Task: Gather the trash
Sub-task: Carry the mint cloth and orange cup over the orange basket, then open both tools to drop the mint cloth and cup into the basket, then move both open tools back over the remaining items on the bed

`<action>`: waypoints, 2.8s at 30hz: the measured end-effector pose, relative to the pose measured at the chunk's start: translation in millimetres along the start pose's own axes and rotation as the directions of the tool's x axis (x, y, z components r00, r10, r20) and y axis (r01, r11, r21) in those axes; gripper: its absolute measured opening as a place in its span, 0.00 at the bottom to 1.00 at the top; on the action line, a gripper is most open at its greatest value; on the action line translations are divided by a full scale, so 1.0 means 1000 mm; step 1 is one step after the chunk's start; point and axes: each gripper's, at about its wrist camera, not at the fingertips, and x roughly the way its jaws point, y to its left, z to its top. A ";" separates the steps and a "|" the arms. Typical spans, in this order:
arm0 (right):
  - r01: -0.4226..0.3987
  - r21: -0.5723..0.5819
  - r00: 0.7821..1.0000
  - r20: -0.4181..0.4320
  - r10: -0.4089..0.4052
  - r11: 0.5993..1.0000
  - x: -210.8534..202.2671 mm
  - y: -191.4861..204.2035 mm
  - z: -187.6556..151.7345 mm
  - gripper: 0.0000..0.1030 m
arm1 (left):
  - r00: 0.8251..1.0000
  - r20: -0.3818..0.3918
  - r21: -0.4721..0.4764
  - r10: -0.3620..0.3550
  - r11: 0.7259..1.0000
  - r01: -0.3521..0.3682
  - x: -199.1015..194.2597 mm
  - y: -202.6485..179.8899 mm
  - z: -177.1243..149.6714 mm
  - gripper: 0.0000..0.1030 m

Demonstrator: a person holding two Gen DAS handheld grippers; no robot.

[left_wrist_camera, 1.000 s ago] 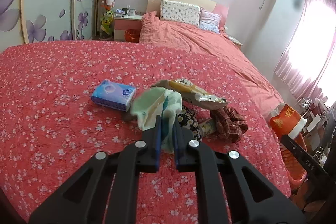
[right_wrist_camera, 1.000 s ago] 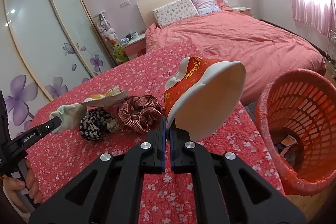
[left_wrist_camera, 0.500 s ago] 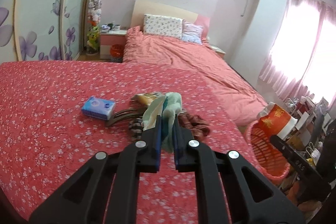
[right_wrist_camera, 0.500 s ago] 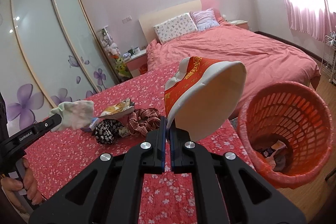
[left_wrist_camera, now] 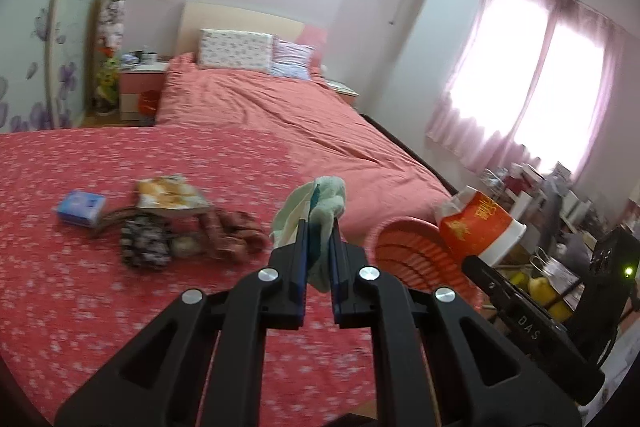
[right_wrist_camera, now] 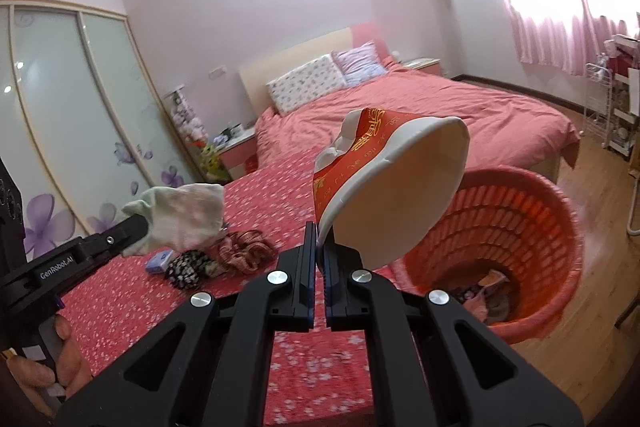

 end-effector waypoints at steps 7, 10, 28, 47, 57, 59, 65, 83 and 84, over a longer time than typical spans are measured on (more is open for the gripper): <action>0.044 0.056 0.998 0.032 -0.045 0.997 -0.009 -0.033 0.004 0.03 | 0.994 -0.046 0.030 -0.096 0.995 0.098 0.036 -0.051 -0.010 0.10; 0.060 0.085 0.997 0.037 -0.064 0.995 -0.010 -0.050 0.004 0.03 | 0.988 -0.068 0.037 -0.136 0.990 0.138 0.052 -0.067 -0.014 0.10; 0.126 0.224 0.991 0.007 -0.130 0.966 0.023 -0.118 0.005 0.04 | 0.949 -0.221 0.071 -0.225 0.967 0.246 0.157 -0.126 -0.041 0.12; 0.156 0.255 0.988 -0.043 -0.150 0.954 0.023 -0.126 0.006 0.30 | 0.962 -0.256 0.069 -0.093 0.991 0.114 0.169 -0.082 -0.048 0.50; 0.115 0.147 0.993 -0.039 -0.111 0.982 0.028 -0.073 0.009 0.35 | 0.981 -0.192 0.062 0.038 0.998 -0.027 0.118 -0.021 -0.044 0.58; 0.098 0.127 0.995 -0.045 -0.093 0.987 0.030 -0.065 0.009 0.35 | 0.982 -0.178 0.049 0.068 0.997 -0.060 0.106 -0.004 -0.042 0.59; 0.050 0.057 0.996 -0.080 -0.045 0.997 0.045 -0.026 0.004 0.35 | 0.978 -0.146 0.005 0.151 0.988 -0.152 0.078 0.048 -0.035 0.60; -0.075 -0.150 0.964 -0.263 0.033 0.986 0.117 0.094 -0.038 0.35 | 0.906 -0.140 -0.132 0.400 0.899 -0.417 0.014 0.198 -0.038 0.64; -0.078 -0.163 0.962 -0.273 0.031 0.984 0.123 0.100 -0.040 0.35 | 0.905 -0.141 -0.135 0.401 0.898 -0.419 0.014 0.201 -0.038 0.64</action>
